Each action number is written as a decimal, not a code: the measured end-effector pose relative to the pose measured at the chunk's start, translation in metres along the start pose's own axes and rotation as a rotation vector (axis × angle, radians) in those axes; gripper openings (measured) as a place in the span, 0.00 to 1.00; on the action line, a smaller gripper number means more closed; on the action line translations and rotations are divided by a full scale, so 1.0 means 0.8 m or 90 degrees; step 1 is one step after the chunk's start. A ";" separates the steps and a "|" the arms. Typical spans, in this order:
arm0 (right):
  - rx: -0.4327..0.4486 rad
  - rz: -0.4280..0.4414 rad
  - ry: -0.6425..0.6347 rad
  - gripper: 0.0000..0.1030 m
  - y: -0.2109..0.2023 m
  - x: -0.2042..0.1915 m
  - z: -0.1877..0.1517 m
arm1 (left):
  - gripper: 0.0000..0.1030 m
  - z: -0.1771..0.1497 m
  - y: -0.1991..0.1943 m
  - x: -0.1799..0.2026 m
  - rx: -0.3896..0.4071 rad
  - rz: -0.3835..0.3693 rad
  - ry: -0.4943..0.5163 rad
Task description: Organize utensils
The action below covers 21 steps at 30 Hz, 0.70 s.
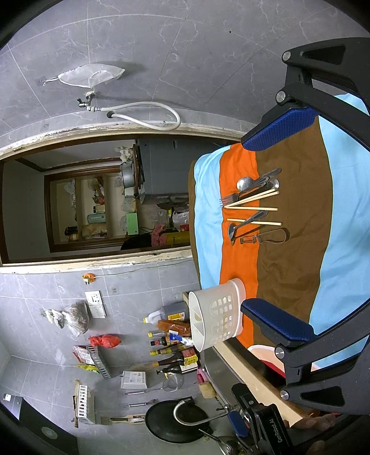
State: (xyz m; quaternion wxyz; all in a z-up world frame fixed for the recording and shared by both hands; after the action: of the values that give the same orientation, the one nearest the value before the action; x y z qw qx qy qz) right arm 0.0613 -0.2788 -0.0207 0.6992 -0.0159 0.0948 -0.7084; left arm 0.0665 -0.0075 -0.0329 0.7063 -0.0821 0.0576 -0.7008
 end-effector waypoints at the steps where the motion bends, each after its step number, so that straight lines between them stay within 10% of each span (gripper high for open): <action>1: 0.000 0.000 0.000 0.99 -0.001 0.000 0.000 | 0.99 0.000 0.000 0.001 0.000 0.000 -0.001; 21: 0.002 -0.002 -0.001 0.99 0.004 -0.001 -0.006 | 0.99 0.009 -0.002 0.007 0.001 -0.002 -0.001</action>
State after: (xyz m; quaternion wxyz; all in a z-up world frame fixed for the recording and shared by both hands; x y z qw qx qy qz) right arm 0.0641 -0.2775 -0.0257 0.6983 -0.0156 0.0933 -0.7095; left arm 0.0666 -0.0129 -0.0252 0.7056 -0.0820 0.0565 -0.7016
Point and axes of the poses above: each gripper's, at about its wrist camera, not at the fingertips, and y roughly the way its jaws point, x to its right, z to its top, the point moved 7 cm from there along y, roughly the way its jaws point, and after that the axes turned 12 degrees about x, right-handed, at the moved point
